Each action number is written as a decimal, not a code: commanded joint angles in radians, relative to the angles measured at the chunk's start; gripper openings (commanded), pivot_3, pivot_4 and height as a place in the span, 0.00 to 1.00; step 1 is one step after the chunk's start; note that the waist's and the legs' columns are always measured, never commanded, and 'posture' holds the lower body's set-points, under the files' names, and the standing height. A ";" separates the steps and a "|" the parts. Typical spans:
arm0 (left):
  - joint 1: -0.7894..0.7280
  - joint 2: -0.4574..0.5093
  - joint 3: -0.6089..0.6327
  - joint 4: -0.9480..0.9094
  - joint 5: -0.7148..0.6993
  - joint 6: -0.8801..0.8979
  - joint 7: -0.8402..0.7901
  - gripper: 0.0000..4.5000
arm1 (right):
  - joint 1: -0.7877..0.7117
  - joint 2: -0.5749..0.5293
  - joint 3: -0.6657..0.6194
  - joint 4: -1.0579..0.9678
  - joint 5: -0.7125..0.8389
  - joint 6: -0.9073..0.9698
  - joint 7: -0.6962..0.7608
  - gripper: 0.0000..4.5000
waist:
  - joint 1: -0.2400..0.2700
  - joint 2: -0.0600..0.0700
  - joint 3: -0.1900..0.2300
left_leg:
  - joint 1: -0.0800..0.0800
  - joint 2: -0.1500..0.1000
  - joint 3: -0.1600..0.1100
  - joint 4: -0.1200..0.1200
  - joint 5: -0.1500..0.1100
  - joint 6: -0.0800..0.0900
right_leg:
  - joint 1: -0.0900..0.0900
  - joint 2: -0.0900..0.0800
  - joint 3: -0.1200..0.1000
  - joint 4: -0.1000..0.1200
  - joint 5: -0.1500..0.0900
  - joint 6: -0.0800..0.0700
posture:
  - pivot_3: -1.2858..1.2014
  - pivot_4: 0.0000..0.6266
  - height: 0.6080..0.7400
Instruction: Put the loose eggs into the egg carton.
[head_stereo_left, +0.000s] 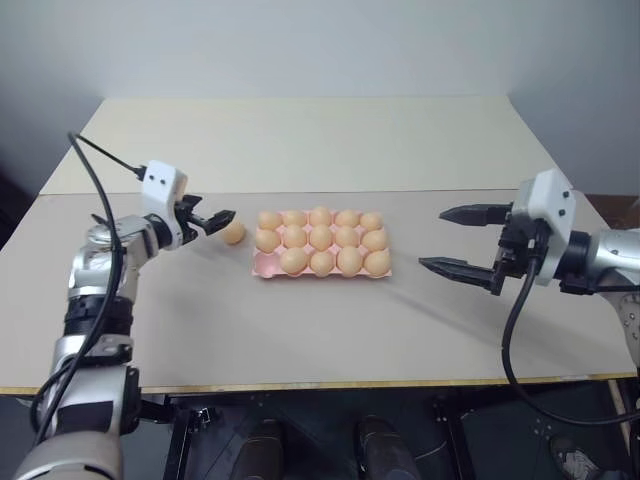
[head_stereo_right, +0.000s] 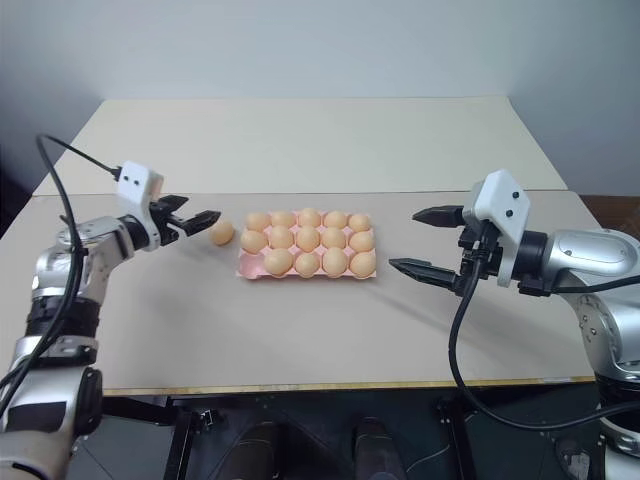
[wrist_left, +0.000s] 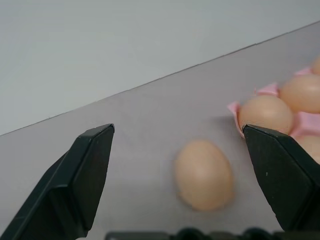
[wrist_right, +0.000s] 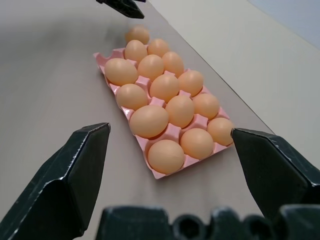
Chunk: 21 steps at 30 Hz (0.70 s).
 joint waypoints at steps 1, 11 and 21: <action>-0.056 -0.027 -0.015 0.115 0.034 -0.083 -0.014 0.99 | 0.000 -0.013 -0.050 -0.050 0.027 -0.006 -0.016 1.00 | 0.000 0.000 0.000 | 0.000 0.000 0.000 0.000 0.000 0.000 | 0.000 0.000 0.000 0.000 0.000 0.000 | 0.52 0.24 1.00; -0.137 -0.097 -0.024 0.359 0.085 -0.216 -0.021 0.99 | 0.017 -0.022 -0.071 -0.076 0.043 0.005 -0.036 1.00 | 0.003 0.000 0.000 | 0.000 -0.001 0.000 0.000 0.000 0.000 | 0.000 0.000 0.000 0.000 0.000 0.000 | 0.52 0.24 1.00; -0.172 -0.129 -0.019 0.477 0.122 -0.237 0.007 0.56 | 0.000 -0.030 -0.073 -0.079 0.057 0.011 -0.070 1.00 | 0.008 -0.001 0.000 | 0.000 -0.001 0.000 0.001 0.000 0.000 | 0.000 0.000 0.000 0.001 0.000 0.000 | 0.52 0.24 1.00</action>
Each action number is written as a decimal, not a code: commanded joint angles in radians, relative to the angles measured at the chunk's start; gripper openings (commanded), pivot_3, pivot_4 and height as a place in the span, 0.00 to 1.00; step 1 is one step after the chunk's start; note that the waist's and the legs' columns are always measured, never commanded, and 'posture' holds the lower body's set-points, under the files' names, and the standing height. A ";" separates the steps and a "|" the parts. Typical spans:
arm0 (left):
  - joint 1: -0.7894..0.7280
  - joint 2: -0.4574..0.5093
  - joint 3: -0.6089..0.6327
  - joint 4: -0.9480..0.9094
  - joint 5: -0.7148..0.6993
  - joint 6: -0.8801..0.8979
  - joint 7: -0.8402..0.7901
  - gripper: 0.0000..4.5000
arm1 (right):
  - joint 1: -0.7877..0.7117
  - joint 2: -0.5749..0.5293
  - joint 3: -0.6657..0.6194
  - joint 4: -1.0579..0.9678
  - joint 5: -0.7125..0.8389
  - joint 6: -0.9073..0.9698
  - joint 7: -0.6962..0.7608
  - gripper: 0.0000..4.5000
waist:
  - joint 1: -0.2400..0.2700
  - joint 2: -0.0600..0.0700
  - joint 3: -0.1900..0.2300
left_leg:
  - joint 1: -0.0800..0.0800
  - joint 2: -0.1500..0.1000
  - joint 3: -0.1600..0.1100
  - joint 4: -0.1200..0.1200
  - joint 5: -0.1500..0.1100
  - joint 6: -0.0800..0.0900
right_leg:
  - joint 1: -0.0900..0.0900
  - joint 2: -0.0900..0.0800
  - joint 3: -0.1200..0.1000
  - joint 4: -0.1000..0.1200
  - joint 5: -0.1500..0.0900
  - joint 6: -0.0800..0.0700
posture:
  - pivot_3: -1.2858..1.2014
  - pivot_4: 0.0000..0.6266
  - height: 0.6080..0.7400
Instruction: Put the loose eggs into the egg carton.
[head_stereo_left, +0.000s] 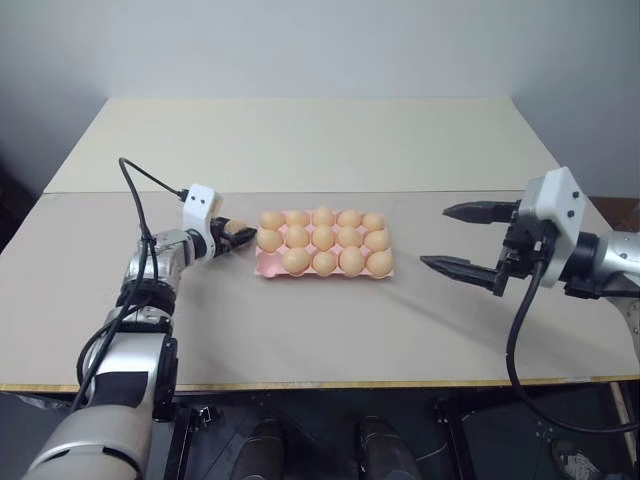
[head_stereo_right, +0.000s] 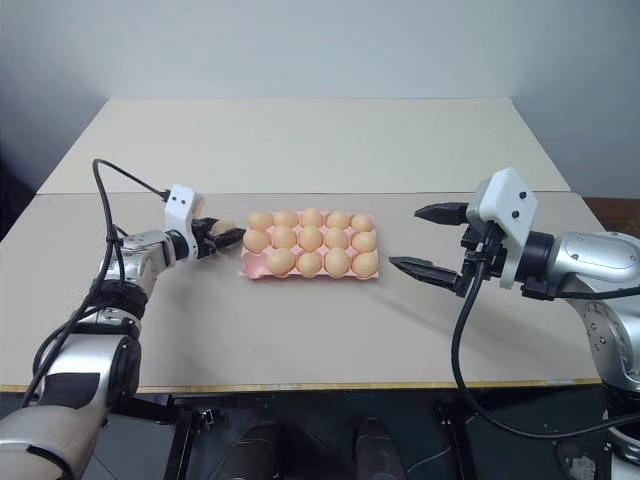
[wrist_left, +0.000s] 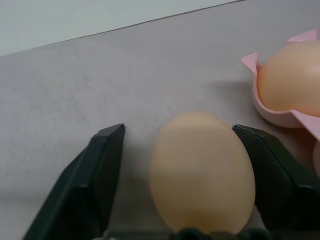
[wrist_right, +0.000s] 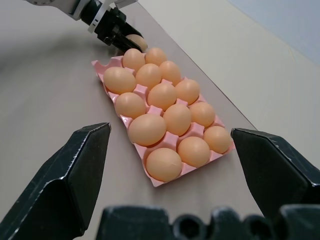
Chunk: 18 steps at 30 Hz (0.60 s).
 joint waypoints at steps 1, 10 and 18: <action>-0.024 -0.006 0.008 0.029 0.014 -0.014 0.018 0.48 | -0.025 -0.018 -0.041 -0.027 0.020 0.003 -0.017 1.00 | 0.000 0.000 0.000 | 0.000 0.000 0.000 0.000 0.000 0.000 | 0.000 0.000 0.000 0.000 0.000 0.000 | 0.52 0.24 1.00; 0.028 0.076 0.013 -0.129 0.008 0.001 -0.059 0.40 | -0.036 -0.010 -0.031 -0.015 0.011 -0.001 -0.045 1.00 | -0.008 0.000 0.000 | 0.000 0.000 0.000 0.000 0.000 0.000 | 0.000 0.000 0.000 0.000 0.000 0.000 | 0.52 0.24 1.00; 0.250 0.151 0.018 -0.699 -0.183 0.185 -0.320 0.40 | -0.031 0.010 -0.013 -0.018 0.010 -0.005 -0.066 1.00 | -0.011 0.000 0.000 | -0.001 0.000 0.000 0.000 0.000 0.000 | -0.001 0.000 0.000 0.000 0.000 0.000 | 0.52 0.24 1.00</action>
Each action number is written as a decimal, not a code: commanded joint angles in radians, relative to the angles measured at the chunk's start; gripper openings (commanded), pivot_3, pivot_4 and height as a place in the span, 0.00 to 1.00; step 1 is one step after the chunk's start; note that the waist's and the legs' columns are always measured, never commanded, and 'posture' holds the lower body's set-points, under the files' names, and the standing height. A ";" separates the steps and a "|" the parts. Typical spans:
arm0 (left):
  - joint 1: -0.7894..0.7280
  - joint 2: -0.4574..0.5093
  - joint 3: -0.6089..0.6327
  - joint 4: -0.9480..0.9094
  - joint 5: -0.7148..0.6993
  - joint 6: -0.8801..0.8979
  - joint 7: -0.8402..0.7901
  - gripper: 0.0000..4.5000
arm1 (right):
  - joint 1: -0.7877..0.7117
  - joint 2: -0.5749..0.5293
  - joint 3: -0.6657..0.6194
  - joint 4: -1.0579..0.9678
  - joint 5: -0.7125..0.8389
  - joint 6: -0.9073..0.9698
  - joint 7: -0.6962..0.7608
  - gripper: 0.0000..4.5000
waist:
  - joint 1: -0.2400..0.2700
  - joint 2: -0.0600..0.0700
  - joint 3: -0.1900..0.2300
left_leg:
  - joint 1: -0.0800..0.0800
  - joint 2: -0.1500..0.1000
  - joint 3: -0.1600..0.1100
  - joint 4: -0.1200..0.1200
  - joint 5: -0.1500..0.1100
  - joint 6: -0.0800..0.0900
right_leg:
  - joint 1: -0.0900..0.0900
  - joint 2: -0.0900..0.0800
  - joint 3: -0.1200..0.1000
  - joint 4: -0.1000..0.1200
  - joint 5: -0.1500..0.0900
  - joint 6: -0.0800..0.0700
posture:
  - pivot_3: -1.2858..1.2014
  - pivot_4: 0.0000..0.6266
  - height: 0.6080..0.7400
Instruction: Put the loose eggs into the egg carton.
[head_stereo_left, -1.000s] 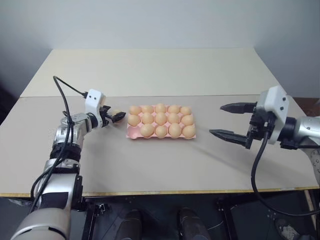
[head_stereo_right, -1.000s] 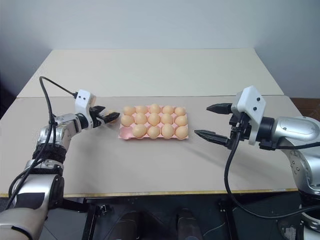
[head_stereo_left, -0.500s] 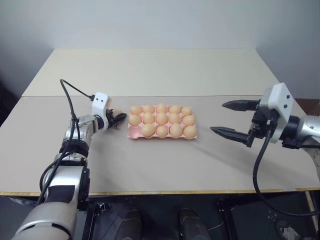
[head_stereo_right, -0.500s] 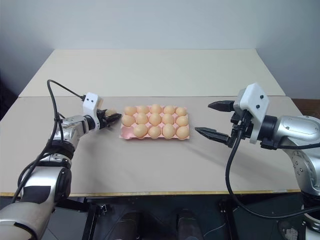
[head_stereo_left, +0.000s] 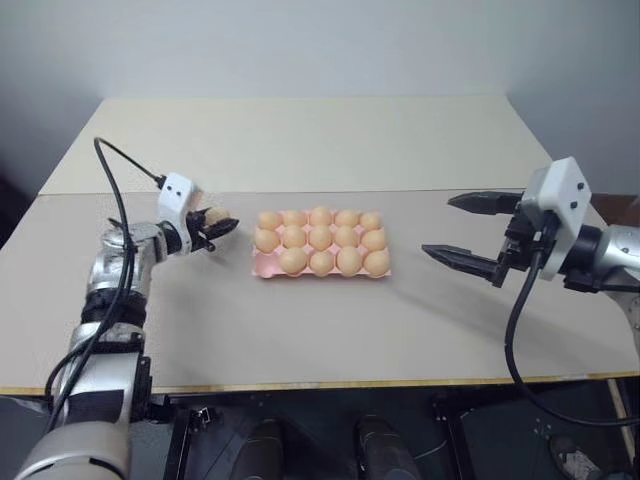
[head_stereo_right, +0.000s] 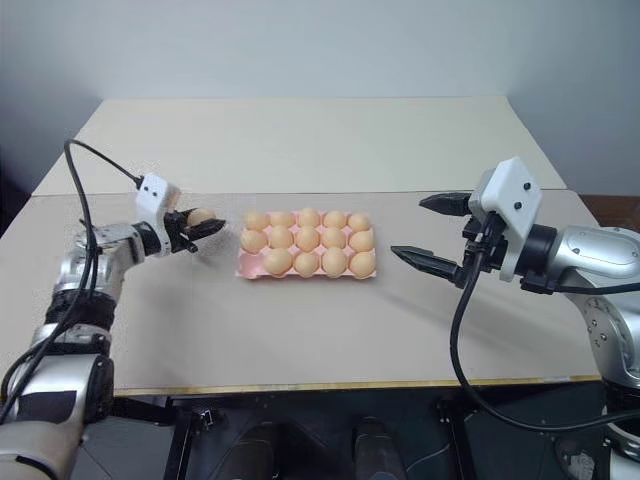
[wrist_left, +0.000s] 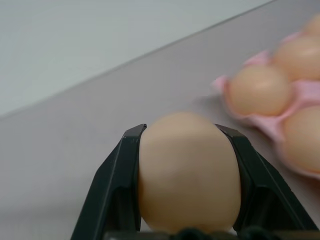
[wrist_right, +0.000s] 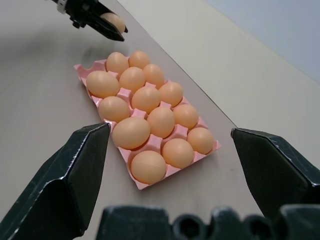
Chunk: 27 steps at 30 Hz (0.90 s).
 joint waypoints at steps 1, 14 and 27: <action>0.060 0.017 -0.012 -0.216 -0.093 0.093 -0.097 0.40 | -0.008 0.006 -0.014 -0.022 0.008 -0.008 -0.015 1.00 | 0.003 0.000 0.000 | 0.000 0.000 0.000 0.000 0.000 0.000 | 0.000 0.000 0.000 0.000 0.000 0.000 | 0.52 0.24 1.00; 0.057 0.005 -0.125 -0.219 -0.073 0.115 -0.182 0.69 | 0.009 0.000 -0.031 -0.040 0.020 0.003 -0.028 1.00 | 0.004 0.000 0.000 | 0.001 0.000 0.000 0.000 0.000 0.000 | 0.000 0.001 0.000 0.000 0.000 0.000 | 0.52 0.24 1.00; 0.078 0.162 0.077 -0.297 -0.199 0.131 -0.241 0.99 | 0.019 -0.021 -0.046 -0.027 0.020 0.008 -0.007 1.00 | -0.008 0.000 0.000 | 0.001 0.001 0.000 0.000 0.000 0.000 | 0.000 0.001 0.000 0.000 0.000 0.000 | 0.52 0.24 1.00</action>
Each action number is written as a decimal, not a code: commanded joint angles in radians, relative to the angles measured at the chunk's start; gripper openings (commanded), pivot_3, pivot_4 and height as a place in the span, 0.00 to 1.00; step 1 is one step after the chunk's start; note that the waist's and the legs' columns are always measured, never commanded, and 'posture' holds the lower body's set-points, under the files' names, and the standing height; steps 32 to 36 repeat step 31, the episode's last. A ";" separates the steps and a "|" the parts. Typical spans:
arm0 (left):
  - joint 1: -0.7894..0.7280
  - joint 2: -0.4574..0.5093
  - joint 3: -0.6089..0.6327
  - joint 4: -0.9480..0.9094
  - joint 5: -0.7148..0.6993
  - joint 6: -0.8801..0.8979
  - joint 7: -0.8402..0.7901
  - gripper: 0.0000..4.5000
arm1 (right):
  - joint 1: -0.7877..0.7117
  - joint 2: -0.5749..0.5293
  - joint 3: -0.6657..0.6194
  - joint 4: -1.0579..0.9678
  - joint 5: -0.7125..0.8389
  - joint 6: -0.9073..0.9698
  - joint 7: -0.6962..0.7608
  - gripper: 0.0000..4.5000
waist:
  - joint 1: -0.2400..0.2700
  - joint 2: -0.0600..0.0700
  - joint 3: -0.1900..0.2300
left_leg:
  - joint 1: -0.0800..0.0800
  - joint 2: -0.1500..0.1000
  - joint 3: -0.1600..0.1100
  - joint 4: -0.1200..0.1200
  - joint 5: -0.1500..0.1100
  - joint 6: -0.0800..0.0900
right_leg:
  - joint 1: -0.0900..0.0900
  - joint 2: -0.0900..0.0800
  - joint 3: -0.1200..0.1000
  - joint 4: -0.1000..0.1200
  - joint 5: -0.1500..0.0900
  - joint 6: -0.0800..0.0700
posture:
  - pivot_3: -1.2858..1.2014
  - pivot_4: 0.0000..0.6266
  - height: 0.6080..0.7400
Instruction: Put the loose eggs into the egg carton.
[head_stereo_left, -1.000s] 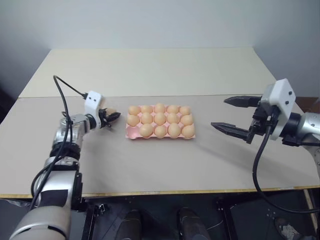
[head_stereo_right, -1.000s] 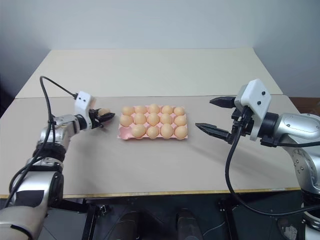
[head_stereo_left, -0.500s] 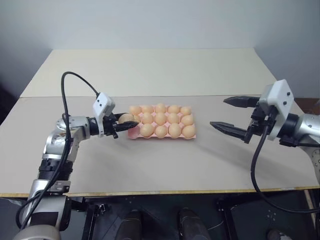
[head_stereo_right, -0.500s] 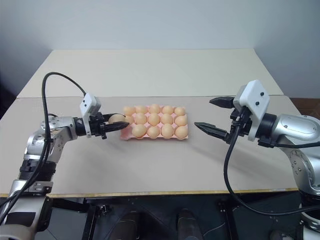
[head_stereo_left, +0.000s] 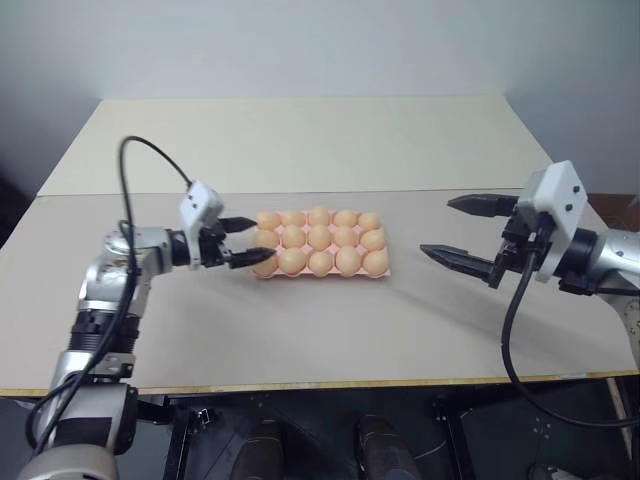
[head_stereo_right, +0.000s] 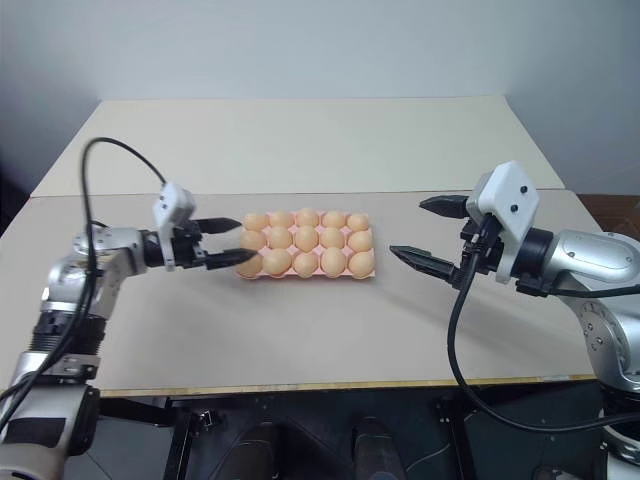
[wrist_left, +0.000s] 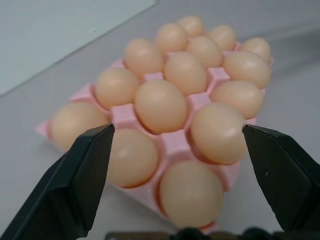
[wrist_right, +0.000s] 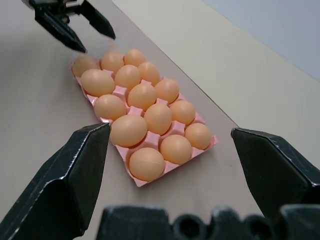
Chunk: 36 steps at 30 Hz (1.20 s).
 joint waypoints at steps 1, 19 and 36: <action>0.023 0.107 0.118 -0.099 -0.107 0.048 -0.080 0.99 | 0.001 -0.027 -0.046 -0.014 0.016 -0.007 0.017 1.00 | -0.004 0.000 0.000 | 0.000 0.000 0.000 0.000 0.000 0.000 | 0.000 0.000 0.000 0.000 0.000 0.000 | 0.52 0.24 1.00; 0.510 0.272 0.562 -0.596 -0.392 0.335 0.041 0.99 | 0.097 -0.004 -0.072 -0.006 0.008 -0.028 -0.002 1.00 | -0.004 0.000 0.000 | 0.003 0.002 0.001 -0.001 0.000 0.000 | 0.002 0.001 0.000 0.000 0.000 0.000 | 0.52 0.24 1.00; 0.520 0.294 0.571 -0.602 -0.478 0.366 0.087 0.99 | 0.071 -0.008 -0.051 0.013 -0.001 -0.032 0.008 1.00 | -0.004 0.000 0.000 | 0.003 0.002 0.001 -0.001 0.000 0.000 | 0.002 0.001 0.000 -0.001 0.000 0.000 | 0.52 0.24 1.00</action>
